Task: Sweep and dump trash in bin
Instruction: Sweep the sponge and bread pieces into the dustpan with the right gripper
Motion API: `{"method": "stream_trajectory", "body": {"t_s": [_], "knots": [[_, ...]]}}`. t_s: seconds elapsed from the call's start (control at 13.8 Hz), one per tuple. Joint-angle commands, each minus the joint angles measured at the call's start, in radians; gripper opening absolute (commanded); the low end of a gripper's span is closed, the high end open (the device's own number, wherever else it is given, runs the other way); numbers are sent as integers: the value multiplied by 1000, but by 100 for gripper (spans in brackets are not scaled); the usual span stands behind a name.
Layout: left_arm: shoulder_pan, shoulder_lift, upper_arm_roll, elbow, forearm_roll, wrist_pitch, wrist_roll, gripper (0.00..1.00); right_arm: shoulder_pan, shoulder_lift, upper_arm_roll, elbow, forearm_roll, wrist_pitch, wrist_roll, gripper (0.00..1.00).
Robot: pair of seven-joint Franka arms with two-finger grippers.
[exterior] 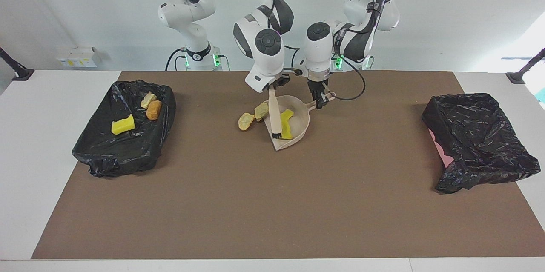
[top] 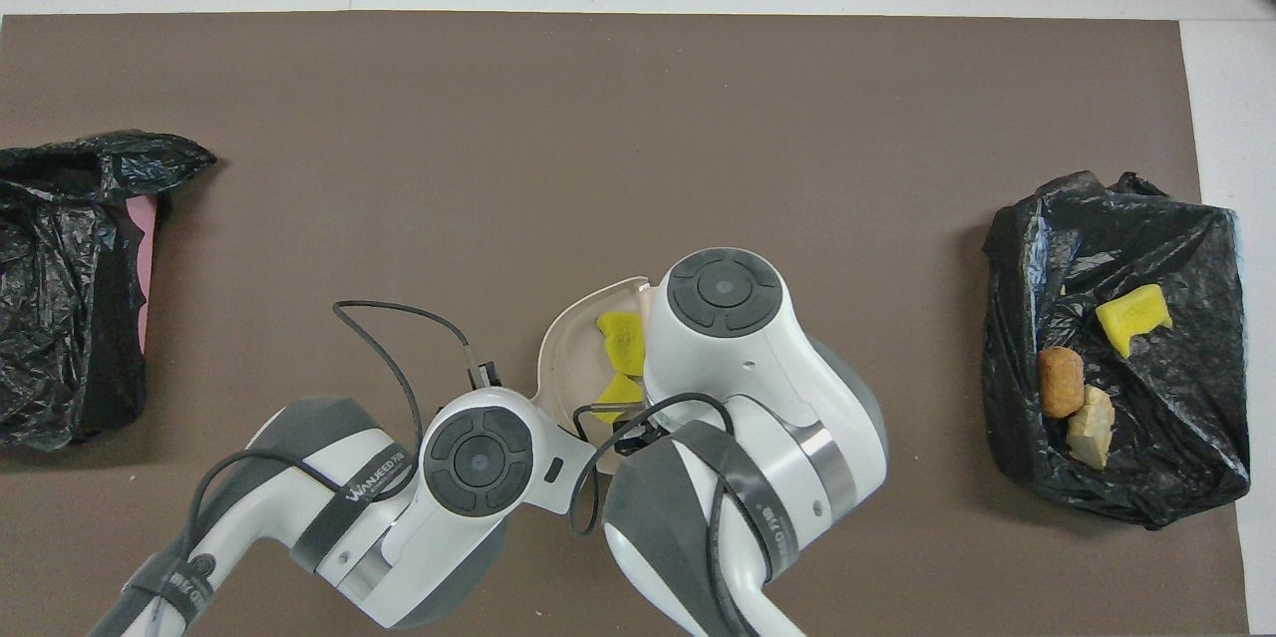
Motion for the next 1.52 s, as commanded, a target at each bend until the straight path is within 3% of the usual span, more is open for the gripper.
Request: {"method": "stream_trajectory", "body": {"t_s": [0.0,0.22,0.43,0.72,0.87,1.23,1.45], "knots": [[9,5,5,-12,7,40,81,0,-79,-88,2,-19,-59,-99,-23,0],[30,11,8,0,7,28,189,0,-142,-126,4,-97,-130,-110,-69,0],[41,22,8,16,7,5,316,0,-224,-192,7,-255,-125,29,-207,0],[38,19,8,14,7,-11,268,0,-208,-177,8,-334,-93,139,-230,0],[29,14,5,10,7,-15,161,0,-152,-155,8,-360,-8,211,-227,0],[38,14,5,4,7,3,172,0,-15,-53,10,-346,118,398,-179,0],[50,17,5,2,1,18,170,0,-14,-8,10,-257,132,381,-137,0]]}}
